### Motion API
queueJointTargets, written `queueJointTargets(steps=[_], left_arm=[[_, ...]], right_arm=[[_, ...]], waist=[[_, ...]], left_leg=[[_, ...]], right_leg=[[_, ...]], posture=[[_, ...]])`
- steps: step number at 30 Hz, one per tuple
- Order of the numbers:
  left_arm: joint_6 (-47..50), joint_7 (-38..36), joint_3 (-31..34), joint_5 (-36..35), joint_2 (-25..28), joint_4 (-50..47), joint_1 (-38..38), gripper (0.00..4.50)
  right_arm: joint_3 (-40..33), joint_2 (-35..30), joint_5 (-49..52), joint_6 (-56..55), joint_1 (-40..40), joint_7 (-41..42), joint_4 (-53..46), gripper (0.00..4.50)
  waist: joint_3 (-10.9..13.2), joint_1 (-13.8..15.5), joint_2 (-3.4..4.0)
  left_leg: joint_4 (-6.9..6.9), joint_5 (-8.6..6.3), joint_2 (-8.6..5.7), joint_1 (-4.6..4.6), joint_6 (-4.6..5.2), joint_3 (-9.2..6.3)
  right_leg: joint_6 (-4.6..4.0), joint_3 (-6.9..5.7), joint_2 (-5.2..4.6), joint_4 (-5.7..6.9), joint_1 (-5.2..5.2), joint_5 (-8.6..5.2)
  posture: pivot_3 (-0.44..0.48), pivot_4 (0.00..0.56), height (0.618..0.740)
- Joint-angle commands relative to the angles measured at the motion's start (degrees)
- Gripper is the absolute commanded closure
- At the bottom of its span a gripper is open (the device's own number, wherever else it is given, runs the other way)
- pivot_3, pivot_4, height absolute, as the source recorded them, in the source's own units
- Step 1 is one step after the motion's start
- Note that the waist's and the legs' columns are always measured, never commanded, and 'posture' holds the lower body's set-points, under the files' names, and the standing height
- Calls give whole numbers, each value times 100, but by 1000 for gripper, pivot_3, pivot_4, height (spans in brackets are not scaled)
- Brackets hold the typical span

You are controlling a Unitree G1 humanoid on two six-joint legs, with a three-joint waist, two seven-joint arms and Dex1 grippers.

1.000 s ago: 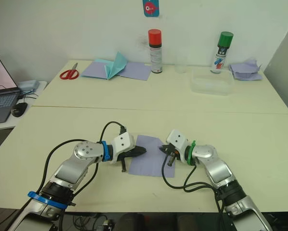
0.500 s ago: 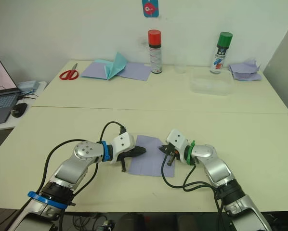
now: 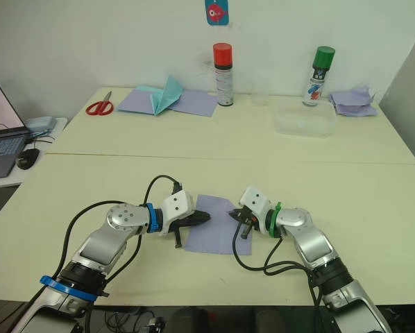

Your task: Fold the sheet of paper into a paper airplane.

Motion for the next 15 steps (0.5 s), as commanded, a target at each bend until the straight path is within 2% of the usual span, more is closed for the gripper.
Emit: queueJointTargets(steps=[1, 15], left_arm=[[164, -15, -174, 214, 29, 181, 98, 4500], [147, -44, -185, 210, 26, 213, 68, 4500]], right_arm=[[-31, -55, -127, 64, -41, -53, 169, 4492], [-43, -31, -128, 44, -64, -83, 191, 4492]], waist=[[0, 0, 0], [0, 0, 0]], left_leg=[[0, 0, 0, 0, 0, 0], [0, 0, 0, 1, 0, 0]], right_leg=[[0, 0, 0, 0, 0, 0], [0, 0, 0, 0, 0, 0]], posture=[[0, 150, 740], [0, 150, 740]])
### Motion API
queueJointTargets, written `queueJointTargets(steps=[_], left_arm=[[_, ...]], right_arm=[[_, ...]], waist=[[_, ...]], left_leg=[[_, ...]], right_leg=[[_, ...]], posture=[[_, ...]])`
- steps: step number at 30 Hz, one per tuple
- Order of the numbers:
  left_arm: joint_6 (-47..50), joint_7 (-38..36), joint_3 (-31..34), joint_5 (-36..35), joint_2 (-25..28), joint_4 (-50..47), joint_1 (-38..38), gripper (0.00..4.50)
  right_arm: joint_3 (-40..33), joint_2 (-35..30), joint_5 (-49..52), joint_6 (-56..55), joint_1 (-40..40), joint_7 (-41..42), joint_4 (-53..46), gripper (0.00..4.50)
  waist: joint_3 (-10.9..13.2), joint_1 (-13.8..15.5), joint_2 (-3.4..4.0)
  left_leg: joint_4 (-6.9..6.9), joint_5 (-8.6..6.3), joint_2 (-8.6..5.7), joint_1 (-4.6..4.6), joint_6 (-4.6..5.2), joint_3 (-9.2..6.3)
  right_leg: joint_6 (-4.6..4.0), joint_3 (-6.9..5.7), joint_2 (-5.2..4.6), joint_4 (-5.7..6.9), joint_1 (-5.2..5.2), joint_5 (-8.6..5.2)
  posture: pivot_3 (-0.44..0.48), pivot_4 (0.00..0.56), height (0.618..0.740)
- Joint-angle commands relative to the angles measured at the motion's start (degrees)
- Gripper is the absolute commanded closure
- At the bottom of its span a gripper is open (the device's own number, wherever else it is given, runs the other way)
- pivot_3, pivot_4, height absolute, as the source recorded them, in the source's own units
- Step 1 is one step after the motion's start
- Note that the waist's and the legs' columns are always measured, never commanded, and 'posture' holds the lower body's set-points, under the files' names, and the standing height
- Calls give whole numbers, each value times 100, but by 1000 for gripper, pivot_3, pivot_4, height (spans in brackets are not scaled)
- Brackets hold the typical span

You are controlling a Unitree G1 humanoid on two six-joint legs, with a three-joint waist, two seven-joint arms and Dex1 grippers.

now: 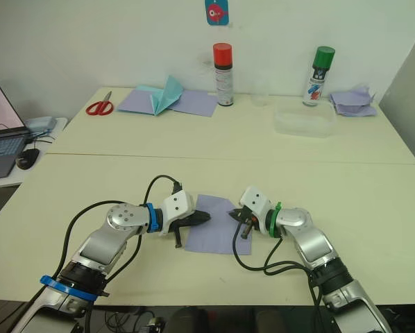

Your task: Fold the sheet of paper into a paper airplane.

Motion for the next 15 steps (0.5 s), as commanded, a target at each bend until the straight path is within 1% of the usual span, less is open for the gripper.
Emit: queueJointTargets(steps=[1, 6, 10, 12, 15], left_arm=[[146, -40, -184, 210, 29, 195, 84, 4500], [151, -52, -171, 193, 16, 210, 44, 4500], [1371, -183, 437, -918, -342, -221, -262, 4500], [1763, -168, 638, -1208, -460, -286, -519, 4500], [2002, -12, 759, -1346, -635, -195, -908, 4500]], right_arm=[[-44, -30, -129, 73, -55, -90, 165, 4492], [-40, -11, -128, 53, -45, -104, 162, 4492], [-16, 11, -146, 33, -30, -125, 169, 4492], [-7, 13, -151, 25, -26, -126, 170, 4492], [14, 19, -167, 8, -25, -127, 175, 4492]], waist=[[0, 0, 0], [0, 0, 0], [1, 0, -1], [4, -1, -4], [7, -3, -8]], left_leg=[[0, 0, 0, 0, 0, 0], [0, 0, 0, 0, 0, 0], [2, 0, 0, -1, 0, 0], [3, 0, 0, -3, 0, 0], [4, 0, 1, -6, 0, -4]], right_leg=[[0, 0, 0, 0, 0, 0], [0, 0, 0, 0, 0, 0], [8, -2, 0, 1, 0, -4], [8, -3, 1, 1, -3, -5], [8, -4, 5, 1, -5, -5]], posture=[[0, 150, 740], [0, 150, 740], [0, 150, 740], [0, 150, 740], [0, 150, 740]])
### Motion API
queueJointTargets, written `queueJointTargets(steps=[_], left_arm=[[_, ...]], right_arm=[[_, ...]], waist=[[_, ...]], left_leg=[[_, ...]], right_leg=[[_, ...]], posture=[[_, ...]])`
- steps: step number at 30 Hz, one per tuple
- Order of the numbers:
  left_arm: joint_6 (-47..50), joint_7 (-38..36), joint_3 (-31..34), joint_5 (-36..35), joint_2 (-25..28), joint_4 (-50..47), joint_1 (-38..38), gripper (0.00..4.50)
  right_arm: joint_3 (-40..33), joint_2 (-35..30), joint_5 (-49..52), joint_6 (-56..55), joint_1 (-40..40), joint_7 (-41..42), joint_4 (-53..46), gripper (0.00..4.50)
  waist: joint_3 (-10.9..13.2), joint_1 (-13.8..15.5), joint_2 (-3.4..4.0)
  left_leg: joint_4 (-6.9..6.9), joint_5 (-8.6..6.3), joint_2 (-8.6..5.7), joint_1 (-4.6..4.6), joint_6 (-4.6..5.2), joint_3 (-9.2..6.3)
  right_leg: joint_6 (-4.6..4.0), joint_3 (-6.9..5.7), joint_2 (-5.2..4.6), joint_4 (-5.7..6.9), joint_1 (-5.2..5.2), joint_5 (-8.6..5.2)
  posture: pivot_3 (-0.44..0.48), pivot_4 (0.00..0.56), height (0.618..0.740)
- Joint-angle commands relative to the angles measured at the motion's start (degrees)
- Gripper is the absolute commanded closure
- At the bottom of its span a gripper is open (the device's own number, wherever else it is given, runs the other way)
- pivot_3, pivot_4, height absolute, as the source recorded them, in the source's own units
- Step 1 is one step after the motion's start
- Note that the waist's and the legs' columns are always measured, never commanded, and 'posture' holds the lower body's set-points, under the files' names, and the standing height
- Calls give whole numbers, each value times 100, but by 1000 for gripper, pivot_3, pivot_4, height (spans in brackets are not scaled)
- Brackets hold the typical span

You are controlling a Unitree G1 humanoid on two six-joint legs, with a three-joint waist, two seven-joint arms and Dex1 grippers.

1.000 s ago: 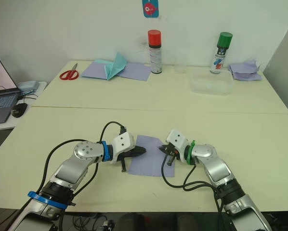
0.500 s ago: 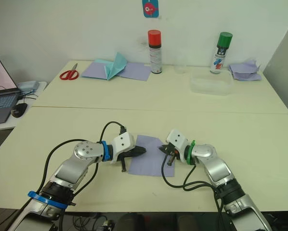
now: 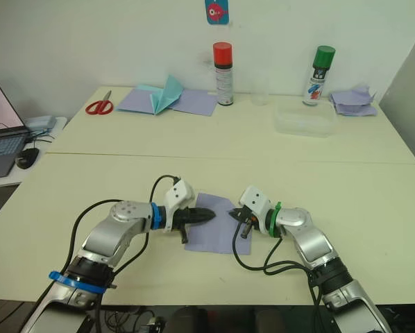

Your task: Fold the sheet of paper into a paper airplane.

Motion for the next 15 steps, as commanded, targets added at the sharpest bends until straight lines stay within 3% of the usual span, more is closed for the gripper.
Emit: queueJointTargets(steps=[1, 15], left_arm=[[214, 183, 280, -226, -136, -136, -440, 4500], [-1137, 266, -1113, 1287, -589, 1433, -987, 4500]], right_arm=[[22, 5, -170, 32, -20, -107, 171, 4492], [60, -2, -216, -36, 51, -53, 141, 4492]], waist=[[0, -1, 0], [0, -4, 1]], left_leg=[[0, 0, 0, 0, 0, 1], [-3, 0, -4, 0, 0, 3]], right_leg=[[0, 1, 1, 0, 0, 0], [-24, 5, 1, -2, 0, 14]], posture=[[0, 150, 740], [0, 150, 740]])
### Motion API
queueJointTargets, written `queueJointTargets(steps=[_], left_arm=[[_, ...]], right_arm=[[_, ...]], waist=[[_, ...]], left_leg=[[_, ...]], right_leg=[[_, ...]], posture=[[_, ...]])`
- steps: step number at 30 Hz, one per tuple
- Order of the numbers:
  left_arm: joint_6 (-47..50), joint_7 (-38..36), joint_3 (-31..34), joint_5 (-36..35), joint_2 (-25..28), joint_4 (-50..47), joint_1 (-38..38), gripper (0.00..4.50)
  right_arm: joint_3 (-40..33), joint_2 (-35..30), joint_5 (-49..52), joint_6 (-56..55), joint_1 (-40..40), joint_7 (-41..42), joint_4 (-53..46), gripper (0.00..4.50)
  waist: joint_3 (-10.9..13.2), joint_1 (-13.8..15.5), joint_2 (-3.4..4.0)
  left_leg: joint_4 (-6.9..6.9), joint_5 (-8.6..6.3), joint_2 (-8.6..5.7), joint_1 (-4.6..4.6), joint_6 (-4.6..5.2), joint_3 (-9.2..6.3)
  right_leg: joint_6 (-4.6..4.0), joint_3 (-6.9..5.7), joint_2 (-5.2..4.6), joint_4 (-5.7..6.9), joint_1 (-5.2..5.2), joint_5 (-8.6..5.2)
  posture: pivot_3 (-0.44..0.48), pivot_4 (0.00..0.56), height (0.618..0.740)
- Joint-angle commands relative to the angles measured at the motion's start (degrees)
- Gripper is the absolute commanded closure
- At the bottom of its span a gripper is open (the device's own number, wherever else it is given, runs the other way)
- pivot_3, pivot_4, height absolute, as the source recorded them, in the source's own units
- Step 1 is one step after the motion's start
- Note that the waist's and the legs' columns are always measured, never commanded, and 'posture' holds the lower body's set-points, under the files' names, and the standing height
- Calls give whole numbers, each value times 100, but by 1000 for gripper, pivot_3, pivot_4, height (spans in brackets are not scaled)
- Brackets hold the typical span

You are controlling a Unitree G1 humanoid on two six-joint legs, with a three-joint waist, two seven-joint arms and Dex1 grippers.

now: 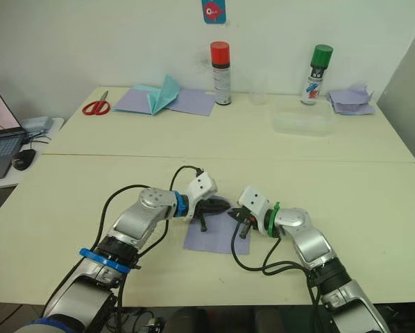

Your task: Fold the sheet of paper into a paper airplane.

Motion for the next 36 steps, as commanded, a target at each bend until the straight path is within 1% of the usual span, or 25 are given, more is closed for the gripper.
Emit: queueJointTargets(steps=[1, 3, 6, 10, 12, 15, 18, 19, 21, 22, 28, 31, 36], left_arm=[[-317, -52, -311, 396, -51, 264, -146, 4500], [-349, -79, -385, 521, -38, 362, -152, 4500], [-285, -188, -467, 599, -18, 367, -82, 4500], [-250, -184, -488, 646, -30, 359, -16, 4500], [-226, -166, -478, 646, -42, 340, -7, 4500], [-226, -140, -453, 647, -52, 343, 0, 4500], [-248, -137, -438, 660, -50, 380, -5, 4500], [-258, -140, -436, 664, -44, 387, -1, 4500], [-271, -151, -433, 671, -36, 407, -7, 4500], [-275, -156, -435, 676, -33, 414, -11, 4500], [-410, -103, -459, 765, -28, 546, -48, 4500], [-442, -98, -479, 797, -50, 564, -32, 4500], [-452, -100, -478, 804, -64, 572, -38, 4500]], right_arm=[[56, -78, -150, 60, 70, -12, 68, 4492], [58, -122, -142, 66, 109, 38, -16, 4492], [29, -232, 29, 208, 193, 297, -283, 3946], [-185, -473, 535, 562, 387, 695, -1002, 2516], [-450, -555, 1023, 872, 489, 881, -1414, 2516], [-756, -531, 1433, 1133, 498, 882, -1607, 2516], [-930, -349, 1394, 1133, 367, 508, -1299, 3138], [-932, -280, 1315, 1087, 318, 377, -1162, 3437], [-912, -144, 1215, 1061, 227, 173, -911, 4218], [-856, -106, 1139, 1022, 190, 110, -785, 4483], [-479, -14, 685, 810, 114, -70, -294, 4483], [-320, -86, 576, 855, 231, 9, -320, 4483], [-247, -423, 471, 1026, 488, 118, -493, 4483]], waist=[[0, 1, 0], [-1, 1, 1], [-1, 1, 1], [-1, 4, 1], [0, 5, 1], [0, 5, 1], [-1, 5, 0], [-1, 5, 1], [0, 4, 1], [0, 4, 1], [0, 3, 1], [-3, 2, 2], [-5, 3, 3]], left_leg=[[0, 0, 0, 0, 0, 1], [0, 0, -1, 0, 0, 1], [0, 0, -1, 0, 0, 1], [-2, -1, -1, 0, 0, -1], [-3, -1, -1, -1, 0, -1], [-1, -1, -1, -2, 0, -2], [0, -1, 0, -1, 0, -3], [0, -1, 0, -1, 0, -3], [-1, -1, -1, -1, 0, -2], [-1, -1, -1, -1, 0, -2], [-2, -1, -1, -2, 0, -1], [-1, -1, -1, -1, 0, -1], [-1, -1, -1, -1, 0, -2]], right_leg=[[0, 1, 0, 0, 0, 0], [1, 1, 0, 0, 0, 0], [1, 1, 0, 0, 1, -1], [1, 0, -1, -3, 2, -1], [1, 0, -1, -2, 1, -1], [14, 0, -1, -2, 2, -8], [25, -2, -1, -1, 3, -14], [25, -2, -1, -1, 3, -14], [24, -1, -1, -1, 2, -13], [24, -1, -1, -1, 2, -13], [18, 0, -1, -3, 1, -10], [19, -1, -1, -1, 2, -11], [23, -1, -1, -1, 4, -13]], posture=[[0, 150, 740], [0, 150, 740], [0, 150, 740], [0, 150, 740], [0, 150, 740], [0, 150, 740], [0, 150, 740], [0, 150, 740], [0, 150, 740], [0, 150, 740], [0, 150, 740], [0, 150, 740], [0, 150, 740]])
